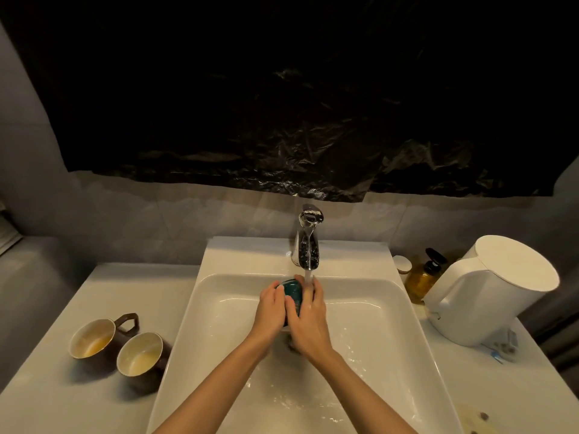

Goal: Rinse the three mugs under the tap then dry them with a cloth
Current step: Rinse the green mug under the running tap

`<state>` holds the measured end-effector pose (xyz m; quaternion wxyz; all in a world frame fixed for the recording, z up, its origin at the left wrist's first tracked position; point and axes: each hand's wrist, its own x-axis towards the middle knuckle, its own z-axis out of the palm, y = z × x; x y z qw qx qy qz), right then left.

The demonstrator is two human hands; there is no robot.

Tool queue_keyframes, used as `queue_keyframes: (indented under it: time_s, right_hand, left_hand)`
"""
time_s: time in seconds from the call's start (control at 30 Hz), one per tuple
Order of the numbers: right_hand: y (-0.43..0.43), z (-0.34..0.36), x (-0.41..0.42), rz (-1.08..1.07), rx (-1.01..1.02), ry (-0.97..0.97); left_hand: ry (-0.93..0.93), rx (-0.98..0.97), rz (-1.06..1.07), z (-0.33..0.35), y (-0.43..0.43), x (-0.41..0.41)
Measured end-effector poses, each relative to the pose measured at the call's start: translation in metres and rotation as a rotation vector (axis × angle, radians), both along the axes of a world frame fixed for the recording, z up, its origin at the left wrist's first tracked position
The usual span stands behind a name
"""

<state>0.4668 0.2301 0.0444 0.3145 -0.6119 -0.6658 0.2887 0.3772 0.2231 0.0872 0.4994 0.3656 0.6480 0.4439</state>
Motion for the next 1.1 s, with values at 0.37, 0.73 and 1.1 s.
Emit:
queue_keyframes:
  time_s: [0.37,0.73,1.1]
  right_hand:
    - [0.011,0.003,-0.015,-0.052,0.084,0.049]
    - [0.008,0.008,-0.014,-0.105,0.058,0.131]
    - [0.016,0.008,-0.01,-0.04,-0.059,0.298]
  left_hand:
    - [-0.031,0.026,0.106,-0.006,0.006,0.003]
    - [-0.122,0.045,0.132,-0.004,0.014,-0.002]
    - [-0.26,0.025,0.176,-0.008,0.014,-0.014]
